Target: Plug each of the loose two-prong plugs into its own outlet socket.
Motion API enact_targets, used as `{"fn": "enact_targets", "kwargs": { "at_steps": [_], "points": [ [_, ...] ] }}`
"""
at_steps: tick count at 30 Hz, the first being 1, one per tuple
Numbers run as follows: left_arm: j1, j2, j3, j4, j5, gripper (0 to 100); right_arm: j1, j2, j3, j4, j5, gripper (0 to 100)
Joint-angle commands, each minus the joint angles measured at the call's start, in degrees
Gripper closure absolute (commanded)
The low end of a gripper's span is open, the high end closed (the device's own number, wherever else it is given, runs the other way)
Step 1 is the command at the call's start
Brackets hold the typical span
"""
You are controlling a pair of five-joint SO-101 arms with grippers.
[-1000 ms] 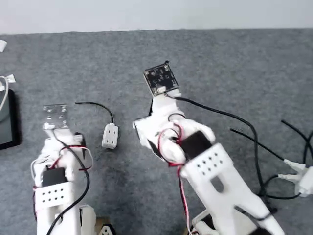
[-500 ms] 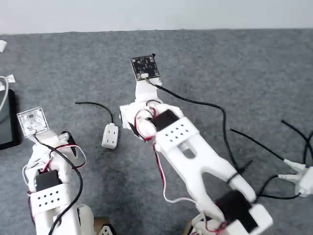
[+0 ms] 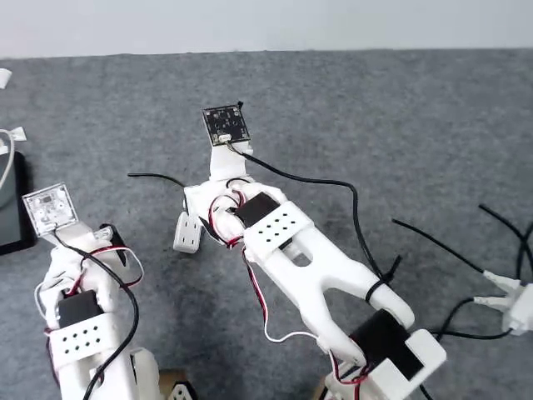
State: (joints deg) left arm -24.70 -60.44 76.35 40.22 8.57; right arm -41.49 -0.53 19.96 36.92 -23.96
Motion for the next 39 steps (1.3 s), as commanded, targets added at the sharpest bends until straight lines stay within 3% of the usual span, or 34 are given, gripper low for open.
{"fn": "enact_targets", "kwargs": {
  "at_steps": [1, 14, 39],
  "points": [
    [-0.09, -0.62, -0.84, -1.49, 0.26, 99, -0.75, -0.31, -1.32, -1.45, -0.62, 99.1],
    [-0.09, -0.53, -0.84, -1.49, 0.09, 99, -3.38, -0.31, 2.37, -1.19, -0.62, 99.1],
    [0.62, -0.53, -0.4, -1.49, -2.55, 99, -1.71, 4.97, 1.41, -2.42, -0.35, 99.1]
  ]
}}
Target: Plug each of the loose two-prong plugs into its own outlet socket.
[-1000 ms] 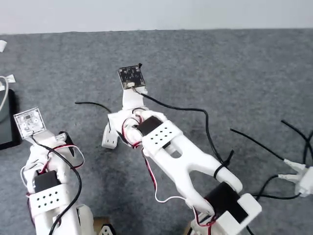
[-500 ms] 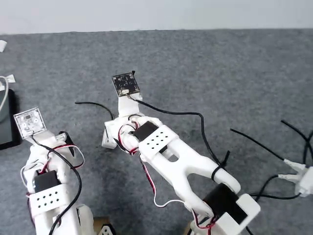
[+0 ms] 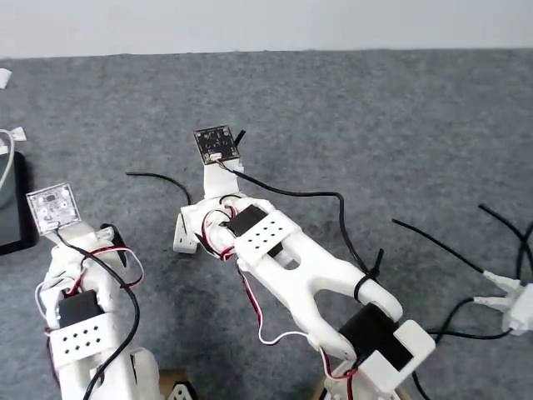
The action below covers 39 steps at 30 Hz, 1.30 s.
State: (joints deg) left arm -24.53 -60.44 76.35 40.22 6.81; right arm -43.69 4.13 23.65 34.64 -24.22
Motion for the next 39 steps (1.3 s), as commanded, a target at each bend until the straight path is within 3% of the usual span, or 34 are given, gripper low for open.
{"fn": "enact_targets", "kwargs": {
  "at_steps": [1, 10, 20, 39],
  "points": [
    [0.7, -0.53, -0.31, -1.49, -0.79, 99, 0.48, 0.48, -2.29, -0.31, 0.0, 99.1],
    [0.7, -0.53, -0.31, -1.49, -0.88, 99, -0.57, 3.74, -3.43, -3.3, 4.66, 99.1],
    [0.62, -0.53, -0.31, -1.49, -0.97, 99, -1.36, 14.64, -16.53, 7.34, 6.68, 99.1],
    [0.62, -0.53, -0.31, -1.49, -0.97, 99, -3.65, 15.34, -18.29, 8.84, 14.42, 99.1]
  ]
}}
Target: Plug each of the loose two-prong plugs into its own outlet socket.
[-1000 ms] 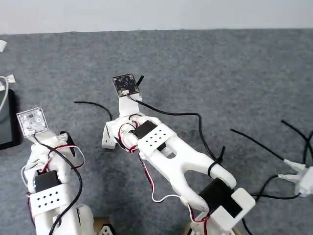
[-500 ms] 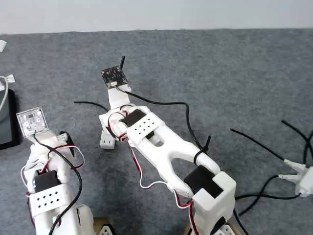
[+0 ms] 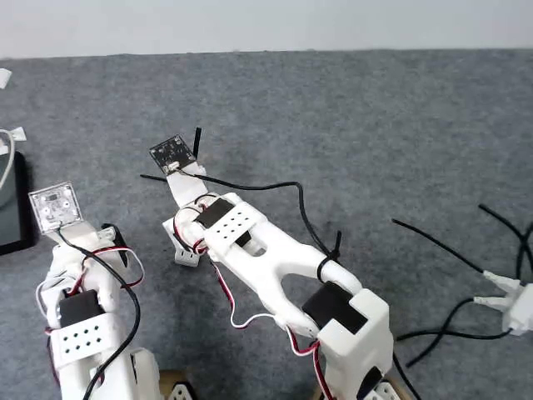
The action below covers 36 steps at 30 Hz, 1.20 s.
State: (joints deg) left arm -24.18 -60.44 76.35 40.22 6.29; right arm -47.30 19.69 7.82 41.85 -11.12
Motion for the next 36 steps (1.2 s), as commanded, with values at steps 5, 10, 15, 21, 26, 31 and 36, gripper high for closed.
{"fn": "enact_targets", "kwargs": {
  "at_steps": [5, 10, 15, 21, 26, 31, 36],
  "points": [
    [0.26, -0.53, -0.31, -1.49, -0.44, 99, -0.22, -0.13, -2.46, 3.38, 1.76, 98.9],
    [0.26, -0.62, -0.31, -1.49, -0.44, 99, -1.98, -0.57, -2.81, 3.65, 1.05, 93.1],
    [0.18, -0.7, -0.31, -1.49, -0.44, 99, -3.38, -0.75, -2.9, 5.93, -6.59, 76.0],
    [0.18, -0.7, -0.31, -1.49, -2.29, 99, -3.3, -0.31, -2.9, 7.34, -8.09, 73.9],
    [0.09, -0.79, -0.31, -1.49, -2.73, 99, -4.97, 0.31, -2.64, 8.31, -7.82, 73.9],
    [0.09, -0.79, -0.31, -1.49, -2.73, 99, -5.58, 4.0, -5.8, 10.77, -7.74, 75.3],
    [-0.53, -0.88, -0.31, -1.58, -2.73, 99, -4.26, 8.66, -12.92, 17.01, -7.56, 99.8]
  ]
}}
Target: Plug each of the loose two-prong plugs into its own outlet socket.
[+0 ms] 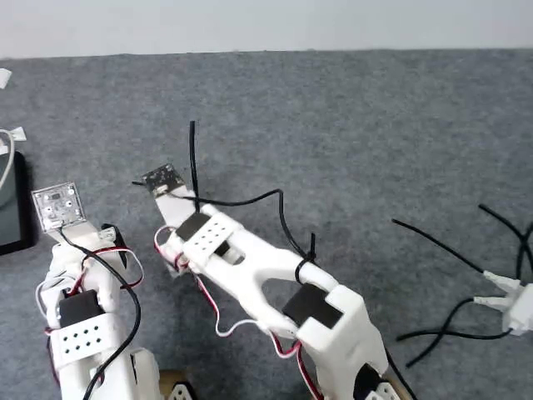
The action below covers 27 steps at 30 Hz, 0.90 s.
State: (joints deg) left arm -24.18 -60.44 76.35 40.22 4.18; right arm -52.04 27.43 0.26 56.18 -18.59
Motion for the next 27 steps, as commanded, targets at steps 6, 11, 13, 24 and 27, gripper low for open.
{"fn": "enact_targets", "kwargs": {
  "at_steps": [6, 11, 13, 24, 27],
  "points": [
    [-0.53, -0.53, -0.13, -3.52, -0.53, 99, 3.91, -2.15, -8.88, 11.03, 1.49, 99.1],
    [-0.53, -0.7, 1.45, -6.24, -0.62, 99, 6.11, -12.97, -4.4, 14.64, 3.69, 99.1],
    [-0.53, -0.79, 1.54, -6.15, -0.53, 99, 8.22, -18.07, -0.7, 14.81, 5.98, 99.1],
    [-0.44, -0.79, 1.54, -6.24, -0.53, 99, 37.85, -51.74, 23.12, 14.81, 17.58, 99.1],
    [0.26, -0.79, 1.63, -6.15, -0.62, 99, 46.55, -62.02, 31.3, 14.81, 21.36, 99.1]
  ]
}}
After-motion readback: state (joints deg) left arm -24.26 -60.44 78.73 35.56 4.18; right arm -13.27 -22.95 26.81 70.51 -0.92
